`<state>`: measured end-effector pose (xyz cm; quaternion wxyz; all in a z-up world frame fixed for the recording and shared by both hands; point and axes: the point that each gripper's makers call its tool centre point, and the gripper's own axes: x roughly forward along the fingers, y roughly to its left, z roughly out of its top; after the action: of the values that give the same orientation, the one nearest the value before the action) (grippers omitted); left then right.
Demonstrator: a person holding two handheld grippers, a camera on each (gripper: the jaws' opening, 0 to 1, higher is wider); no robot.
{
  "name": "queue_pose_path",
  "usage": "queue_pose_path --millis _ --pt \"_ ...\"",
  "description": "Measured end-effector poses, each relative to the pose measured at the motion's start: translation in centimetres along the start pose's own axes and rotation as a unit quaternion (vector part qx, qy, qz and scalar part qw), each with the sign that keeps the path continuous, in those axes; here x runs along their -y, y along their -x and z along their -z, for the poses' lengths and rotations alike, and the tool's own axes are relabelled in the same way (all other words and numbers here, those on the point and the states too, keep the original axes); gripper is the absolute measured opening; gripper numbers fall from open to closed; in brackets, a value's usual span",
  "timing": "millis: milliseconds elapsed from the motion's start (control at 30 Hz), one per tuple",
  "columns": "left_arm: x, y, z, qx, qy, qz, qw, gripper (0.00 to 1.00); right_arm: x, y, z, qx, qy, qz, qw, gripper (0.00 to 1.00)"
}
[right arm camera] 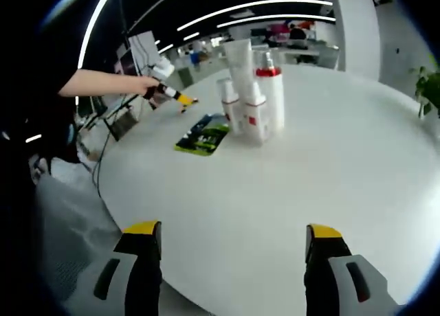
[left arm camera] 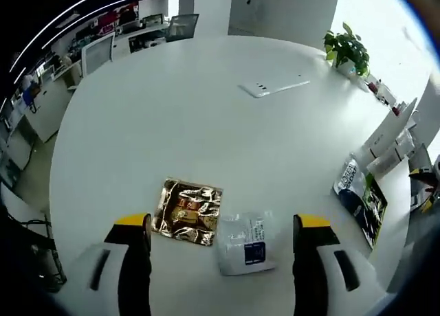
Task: Arrange the skincare products in the storage area until every visible bottle or jar stands upright without overlapping.
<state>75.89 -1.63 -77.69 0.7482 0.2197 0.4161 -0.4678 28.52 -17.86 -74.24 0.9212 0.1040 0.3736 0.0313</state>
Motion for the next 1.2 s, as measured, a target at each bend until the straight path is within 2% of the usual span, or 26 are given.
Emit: queue_pose_path --millis 133,200,300,500,633,767,900,1000,1200 --pt "-1.0 -0.7 -0.9 -0.023 -0.004 0.010 0.9997 0.74 0.0 -0.1 0.2 -0.003 -0.004 0.000 1.0000 0.90" --pt "-0.3 -0.7 -0.6 -0.055 -0.026 0.018 0.9980 0.70 0.0 -0.1 0.2 -0.005 -0.003 0.000 1.0000 0.90" --pt "0.0 -0.8 -0.1 -0.097 -0.026 0.020 0.9947 0.64 0.0 -0.1 0.3 -0.007 -0.005 0.001 1.0000 0.89" --pt "-1.2 -1.6 -0.4 -0.117 -0.023 0.016 0.9927 0.61 0.0 -0.2 0.6 -0.011 -0.010 0.000 0.9999 0.89" --pt "-2.6 -2.4 -0.3 -0.145 -0.029 0.011 0.9890 0.57 0.0 -0.3 0.8 -0.015 -0.009 -0.001 0.9999 0.89" --pt "-3.2 -2.7 -0.3 -0.161 -0.028 0.012 0.9864 0.56 0.0 -0.3 0.8 -0.015 -0.011 0.000 0.9998 0.89" --pt "-3.5 -2.8 0.2 -0.176 -0.061 -0.003 0.9826 0.54 0.1 -0.3 0.9 -0.016 -0.014 0.000 0.9998 0.89" --pt "-3.5 -2.9 0.1 -0.178 -0.052 -0.008 0.9826 0.53 0.0 -0.3 0.9 -0.018 -0.014 -0.002 0.9997 0.88" --pt "-3.4 -3.0 0.0 -0.181 -0.057 -0.011 0.9818 0.49 -0.1 -0.4 1.0 -0.021 -0.008 -0.002 0.9997 0.88"
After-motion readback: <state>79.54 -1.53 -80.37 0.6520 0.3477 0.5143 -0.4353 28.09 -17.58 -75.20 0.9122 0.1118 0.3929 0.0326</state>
